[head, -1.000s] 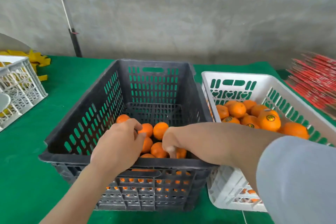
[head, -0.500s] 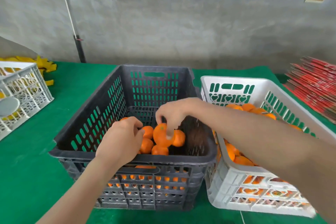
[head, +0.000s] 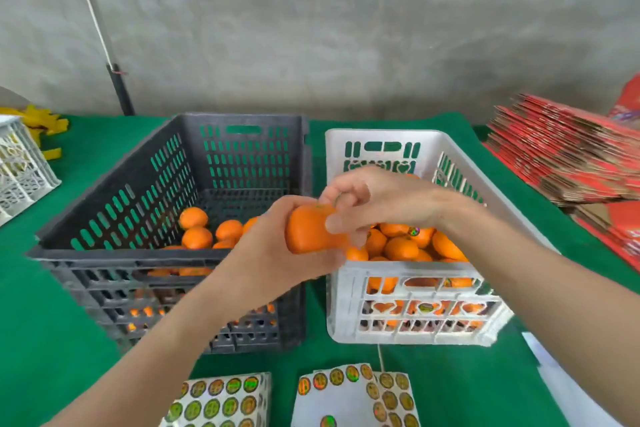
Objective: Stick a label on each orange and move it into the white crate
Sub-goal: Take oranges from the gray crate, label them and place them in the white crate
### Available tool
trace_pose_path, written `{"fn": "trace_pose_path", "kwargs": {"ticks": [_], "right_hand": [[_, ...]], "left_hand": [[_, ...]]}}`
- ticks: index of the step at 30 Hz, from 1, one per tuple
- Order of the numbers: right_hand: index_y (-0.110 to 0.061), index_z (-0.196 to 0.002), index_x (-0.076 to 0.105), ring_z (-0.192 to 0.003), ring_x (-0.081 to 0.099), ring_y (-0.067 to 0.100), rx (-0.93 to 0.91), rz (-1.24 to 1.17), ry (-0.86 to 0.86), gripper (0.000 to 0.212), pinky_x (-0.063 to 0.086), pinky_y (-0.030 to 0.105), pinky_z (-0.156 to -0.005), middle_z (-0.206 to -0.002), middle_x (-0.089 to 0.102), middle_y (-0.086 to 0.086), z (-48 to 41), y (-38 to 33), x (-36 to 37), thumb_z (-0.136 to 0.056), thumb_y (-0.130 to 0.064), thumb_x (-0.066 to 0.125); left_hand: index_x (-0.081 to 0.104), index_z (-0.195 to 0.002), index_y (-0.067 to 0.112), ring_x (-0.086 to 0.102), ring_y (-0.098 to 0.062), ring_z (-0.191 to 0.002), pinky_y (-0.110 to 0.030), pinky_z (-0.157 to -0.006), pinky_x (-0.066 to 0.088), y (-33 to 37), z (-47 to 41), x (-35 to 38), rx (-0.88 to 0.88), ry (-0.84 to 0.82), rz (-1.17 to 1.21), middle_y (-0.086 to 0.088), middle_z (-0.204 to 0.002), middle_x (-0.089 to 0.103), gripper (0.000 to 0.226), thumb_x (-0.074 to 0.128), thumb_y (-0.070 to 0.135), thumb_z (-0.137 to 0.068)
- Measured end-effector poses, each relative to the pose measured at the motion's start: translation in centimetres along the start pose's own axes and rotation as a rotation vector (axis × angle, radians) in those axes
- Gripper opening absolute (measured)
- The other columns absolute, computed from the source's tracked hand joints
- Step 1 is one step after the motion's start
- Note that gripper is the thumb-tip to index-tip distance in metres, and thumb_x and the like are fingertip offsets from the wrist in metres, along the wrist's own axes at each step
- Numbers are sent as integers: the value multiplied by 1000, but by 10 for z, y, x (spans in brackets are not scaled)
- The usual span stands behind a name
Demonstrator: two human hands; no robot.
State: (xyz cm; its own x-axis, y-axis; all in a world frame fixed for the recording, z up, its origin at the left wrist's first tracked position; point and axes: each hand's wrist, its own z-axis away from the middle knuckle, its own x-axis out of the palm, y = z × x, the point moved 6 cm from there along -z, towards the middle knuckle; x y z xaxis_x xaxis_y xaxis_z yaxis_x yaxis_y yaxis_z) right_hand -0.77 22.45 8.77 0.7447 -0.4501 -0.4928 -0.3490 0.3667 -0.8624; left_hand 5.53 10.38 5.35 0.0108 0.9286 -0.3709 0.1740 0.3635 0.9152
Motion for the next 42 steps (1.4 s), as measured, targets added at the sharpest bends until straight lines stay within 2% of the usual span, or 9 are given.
{"fn": "trace_pose_path", "kwargs": {"ticks": [5,8,12,14,17,20,26,33,42], "right_hand": [[-5,-91,64,-73,66,23,178,-235,-81,27,54,27,-61,-87,68,15,45,88,44,-90,-31,57],[7,-88,60,-77,57,38,378,260,-277,27,47,40,-67,-89,62,25,45,161,101,-95,-14,46],[0,-127,51,-123,45,32,501,580,-265,45,40,37,-100,-130,50,15,31,209,147,-96,-32,46],[0,-91,61,-93,56,30,464,673,-248,38,47,29,-72,-90,57,12,25,218,152,-92,-37,53],[-8,-54,37,-53,35,20,413,695,-135,45,31,25,-50,-57,32,5,20,219,149,-89,-27,58],[5,-74,59,-74,57,30,367,602,-62,30,47,33,-68,-74,57,18,22,214,143,-88,-21,59],[-15,-87,58,-92,57,21,236,356,4,11,47,31,-83,-93,58,1,25,192,123,-87,-23,64],[-12,-98,66,-103,47,17,-21,536,430,15,33,21,-88,-106,56,2,60,166,125,-88,-22,62],[-19,-105,66,-99,49,8,156,447,539,26,30,12,-80,-103,57,-5,78,182,161,-89,-36,55]], "left_hand": [[52,-109,41,66,-13,-84,-24,-66,52,-25,22,30,-139,43,78,12,-104,59,71,77,54,-44],[52,-106,43,65,-9,-84,-18,-62,52,-48,38,46,-245,24,66,13,-104,61,69,87,47,-47],[60,-105,23,71,-17,-77,-25,-67,57,-84,55,67,-399,7,248,-2,-95,71,74,82,44,-38],[59,-104,19,70,-22,-87,-29,-72,57,-103,63,71,-487,29,327,-8,-103,69,70,81,41,-41],[58,-108,18,65,-24,-98,-37,-90,51,-133,76,74,-604,23,321,-9,-106,67,70,90,36,-48],[58,-99,24,60,-16,-96,-34,-91,40,-152,86,79,-673,-21,226,-3,-102,66,53,84,43,-57],[61,-119,15,61,-23,-111,-38,-104,40,-160,89,94,-640,-222,344,-5,-114,69,100,84,62,-33],[57,-117,10,70,-26,-93,-32,-76,54,-167,79,105,-680,-145,625,-15,-105,71,110,89,59,-23],[56,-119,5,70,-33,-85,-39,-71,55,-172,81,122,-757,-127,825,-22,-101,70,116,94,48,-17]]}}
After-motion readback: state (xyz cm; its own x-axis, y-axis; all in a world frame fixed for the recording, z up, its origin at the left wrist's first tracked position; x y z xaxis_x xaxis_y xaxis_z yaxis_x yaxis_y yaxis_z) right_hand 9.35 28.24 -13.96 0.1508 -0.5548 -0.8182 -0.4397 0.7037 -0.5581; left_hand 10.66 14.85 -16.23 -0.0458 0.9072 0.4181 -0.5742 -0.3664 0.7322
